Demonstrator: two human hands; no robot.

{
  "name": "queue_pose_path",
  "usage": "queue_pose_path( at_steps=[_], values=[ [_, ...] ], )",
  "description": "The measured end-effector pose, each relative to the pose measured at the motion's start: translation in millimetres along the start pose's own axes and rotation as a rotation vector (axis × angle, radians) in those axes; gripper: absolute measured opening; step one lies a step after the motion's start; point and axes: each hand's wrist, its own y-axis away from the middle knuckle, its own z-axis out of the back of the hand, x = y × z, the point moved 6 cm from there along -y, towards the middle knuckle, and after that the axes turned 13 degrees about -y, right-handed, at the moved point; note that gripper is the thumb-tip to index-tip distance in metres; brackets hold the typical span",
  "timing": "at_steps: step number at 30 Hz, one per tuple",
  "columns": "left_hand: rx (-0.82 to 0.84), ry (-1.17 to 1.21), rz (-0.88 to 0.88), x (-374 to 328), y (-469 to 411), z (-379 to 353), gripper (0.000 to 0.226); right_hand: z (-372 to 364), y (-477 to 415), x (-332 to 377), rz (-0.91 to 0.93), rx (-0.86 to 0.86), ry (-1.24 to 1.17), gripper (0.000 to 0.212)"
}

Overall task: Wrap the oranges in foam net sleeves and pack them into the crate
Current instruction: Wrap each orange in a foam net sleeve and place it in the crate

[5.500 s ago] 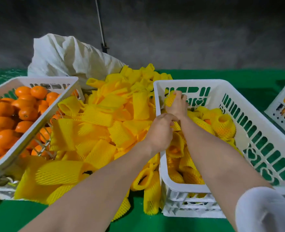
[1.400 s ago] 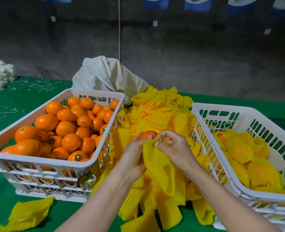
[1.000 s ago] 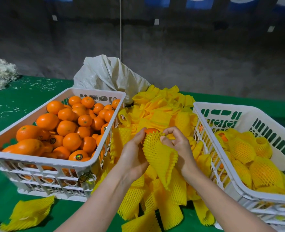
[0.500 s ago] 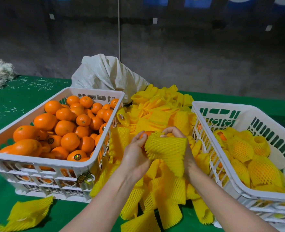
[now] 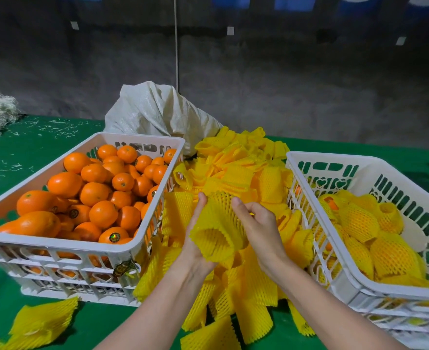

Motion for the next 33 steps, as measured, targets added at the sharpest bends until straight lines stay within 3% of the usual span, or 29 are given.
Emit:
queue_pose_path(
  at_steps=[2, 5, 10, 13, 17, 19, 22, 23, 27, 29, 33],
  values=[
    [-0.065, -0.018, -0.019, 1, 3, 0, 0.035, 0, -2, 4, 0.099, -0.01, 0.058, 0.038],
    [-0.251, -0.125, 0.025, 0, 1, 11, 0.046, 10, -9, 11, 0.231, -0.084, 0.072, 0.031],
    [-0.241, -0.151, 0.062, -2, -5, 8, 0.031, 15, -21, 11, 0.243, -0.116, -0.031, 0.029],
    [-0.275, -0.178, 0.057, -2, -6, 10, 0.035, 13, -20, 7, 0.256, -0.097, 0.017, 0.029],
    [-0.326, -0.247, 0.051, -7, -5, 16, 0.033, 4, -18, 4, 0.248, 0.066, 0.094, 0.018],
    [-0.328, -0.357, 0.003, -12, -6, 18, 0.027, 3, -21, -1, 0.134, 0.12, 0.054, 0.026],
    [-0.387, -0.492, -0.043, -20, -5, 21, 0.027, 1, -19, -17, -0.343, 0.132, -0.173, 0.052],
    [-0.406, -0.533, -0.046, -21, -6, 21, 0.03, -1, -18, -22, -0.41, 0.139, -0.156, 0.057],
    [-0.535, -0.736, -0.214, -28, -6, 22, 0.051, -5, -13, -25, -0.243, -0.015, 0.041, 0.042],
    [-0.589, -0.898, -0.365, -35, -4, 22, 0.065, -6, -13, -25, -0.156, -0.045, 0.137, 0.053],
    [-0.67, -1.008, -0.538, -43, -3, 22, 0.064, -9, -11, -39, -0.308, -0.09, 0.106, 0.058]
  ],
)
